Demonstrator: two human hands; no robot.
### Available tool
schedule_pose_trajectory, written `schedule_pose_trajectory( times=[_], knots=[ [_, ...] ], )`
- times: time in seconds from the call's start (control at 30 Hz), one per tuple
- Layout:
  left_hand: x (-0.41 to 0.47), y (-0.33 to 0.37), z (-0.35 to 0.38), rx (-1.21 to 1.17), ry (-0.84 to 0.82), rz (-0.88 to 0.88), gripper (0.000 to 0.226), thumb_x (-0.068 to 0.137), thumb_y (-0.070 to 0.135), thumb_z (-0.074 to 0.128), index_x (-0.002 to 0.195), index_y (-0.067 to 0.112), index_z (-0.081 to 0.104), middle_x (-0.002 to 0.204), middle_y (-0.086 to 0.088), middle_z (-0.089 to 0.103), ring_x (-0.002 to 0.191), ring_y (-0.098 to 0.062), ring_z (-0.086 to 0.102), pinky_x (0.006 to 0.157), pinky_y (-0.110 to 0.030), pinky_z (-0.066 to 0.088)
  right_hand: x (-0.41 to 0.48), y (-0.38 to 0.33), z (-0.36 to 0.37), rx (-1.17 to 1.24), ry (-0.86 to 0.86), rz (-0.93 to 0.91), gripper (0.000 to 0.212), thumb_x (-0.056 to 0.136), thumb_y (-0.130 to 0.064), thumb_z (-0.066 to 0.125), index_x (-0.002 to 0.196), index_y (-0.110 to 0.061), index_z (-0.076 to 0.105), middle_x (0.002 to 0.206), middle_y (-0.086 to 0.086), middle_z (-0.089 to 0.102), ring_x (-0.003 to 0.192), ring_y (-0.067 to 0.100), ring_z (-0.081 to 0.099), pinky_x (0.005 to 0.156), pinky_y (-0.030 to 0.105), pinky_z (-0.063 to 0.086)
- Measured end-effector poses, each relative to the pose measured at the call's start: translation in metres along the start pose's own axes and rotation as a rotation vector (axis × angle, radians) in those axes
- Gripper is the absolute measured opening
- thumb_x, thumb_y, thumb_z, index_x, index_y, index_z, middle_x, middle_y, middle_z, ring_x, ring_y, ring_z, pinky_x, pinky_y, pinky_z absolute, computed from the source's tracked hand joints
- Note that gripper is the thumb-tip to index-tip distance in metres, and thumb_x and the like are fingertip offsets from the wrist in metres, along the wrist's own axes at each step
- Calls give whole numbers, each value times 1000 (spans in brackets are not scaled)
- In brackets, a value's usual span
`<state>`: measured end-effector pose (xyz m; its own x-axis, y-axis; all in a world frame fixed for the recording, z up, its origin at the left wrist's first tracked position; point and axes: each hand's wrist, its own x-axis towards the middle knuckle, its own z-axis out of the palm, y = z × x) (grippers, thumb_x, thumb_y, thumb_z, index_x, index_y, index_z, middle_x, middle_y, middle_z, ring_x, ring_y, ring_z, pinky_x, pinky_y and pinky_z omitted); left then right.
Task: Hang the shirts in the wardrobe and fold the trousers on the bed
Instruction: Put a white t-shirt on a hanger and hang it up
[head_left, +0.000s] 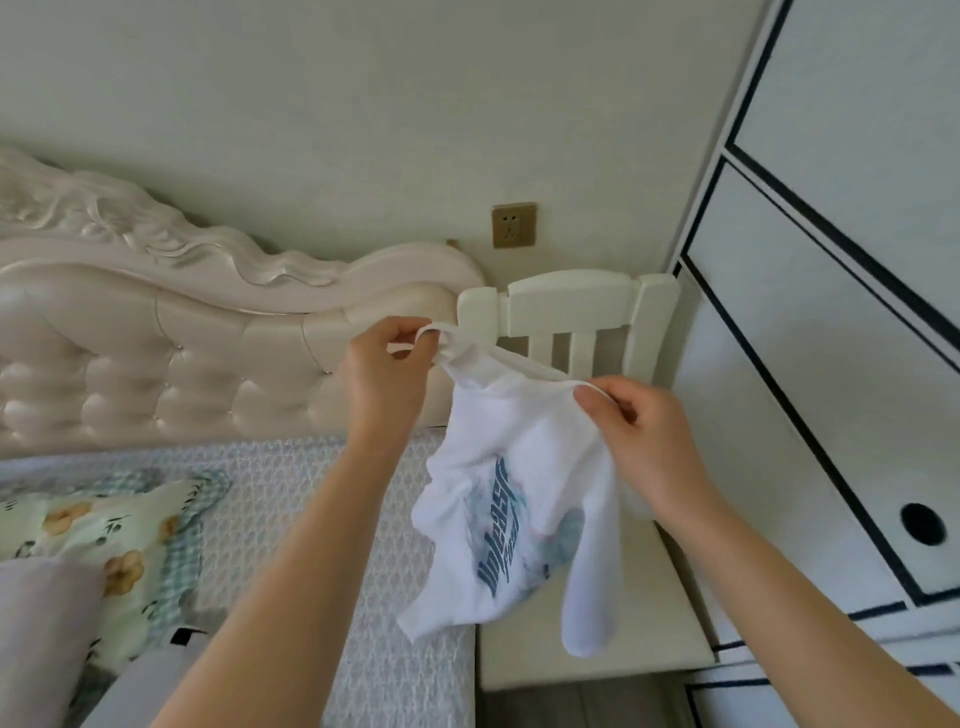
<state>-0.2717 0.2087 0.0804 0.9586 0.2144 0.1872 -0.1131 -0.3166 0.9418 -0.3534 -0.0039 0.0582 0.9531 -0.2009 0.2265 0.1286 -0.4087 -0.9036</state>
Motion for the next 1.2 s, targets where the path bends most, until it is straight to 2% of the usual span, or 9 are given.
schedule_pose_trajectory(
  times=[0.1,0.2,0.4,0.57,0.87,0.93,1.03,1.13,1.2],
  knots=[
    [-20,8,23,-36,-86,7,21,93,25,67,113,18,71,101,9,73,83,-7,72,72,-17,56,-9,-10,-28,-12,-5,-46,41,94,-24,61,82,15,56,71,31,51,59,27,40,60,30,31],
    [-47,15,49,-66,-185,-24,20,94,24,67,113,21,71,100,9,73,81,-8,73,75,-24,59,-21,-19,-58,-49,30,-77,32,94,-19,63,67,-3,57,53,-3,34,54,5,30,52,21,26],
    [-118,24,97,-9,-347,-56,16,93,16,64,105,16,74,84,8,75,77,-13,74,81,-45,60,-57,-31,-122,-148,88,-115,17,95,-20,62,78,-20,63,54,-28,51,58,-7,52,56,5,34],
    [-167,37,118,-9,-357,-71,12,94,19,63,96,18,75,79,6,75,78,-22,73,79,-52,59,-90,-23,-164,-162,81,-83,8,93,-21,64,88,-16,69,75,-20,60,73,-10,56,67,4,37],
    [-247,31,125,82,-396,-131,33,95,35,59,77,9,68,59,-7,68,56,-17,68,61,-32,52,-163,14,-209,-40,96,83,16,93,-22,61,80,-28,68,73,-21,61,75,-3,58,67,10,39],
    [-255,27,124,48,-445,-121,49,92,53,58,83,6,70,72,-9,70,65,-18,67,68,-39,53,-172,17,-213,-37,119,96,18,94,-22,61,80,-31,67,75,-23,64,77,-4,60,68,9,40],
    [-260,21,121,21,-665,-64,62,74,73,66,122,34,62,116,15,65,102,1,61,86,-24,50,-181,14,-222,-14,205,87,23,93,-17,61,76,-31,65,71,-23,65,73,-7,60,65,5,39],
    [-266,8,128,110,-893,24,93,65,61,81,145,47,35,143,23,40,127,4,42,99,-18,37,-190,9,-224,1,256,66,29,93,-13,61,69,-30,61,55,-26,55,59,-6,54,57,2,35],
    [-271,2,138,178,-934,97,91,64,50,88,141,44,38,142,22,39,128,2,39,99,-11,33,-197,4,-222,22,272,67,24,92,-16,61,70,-27,62,54,-24,52,57,-4,51,57,3,34]
  ],
)
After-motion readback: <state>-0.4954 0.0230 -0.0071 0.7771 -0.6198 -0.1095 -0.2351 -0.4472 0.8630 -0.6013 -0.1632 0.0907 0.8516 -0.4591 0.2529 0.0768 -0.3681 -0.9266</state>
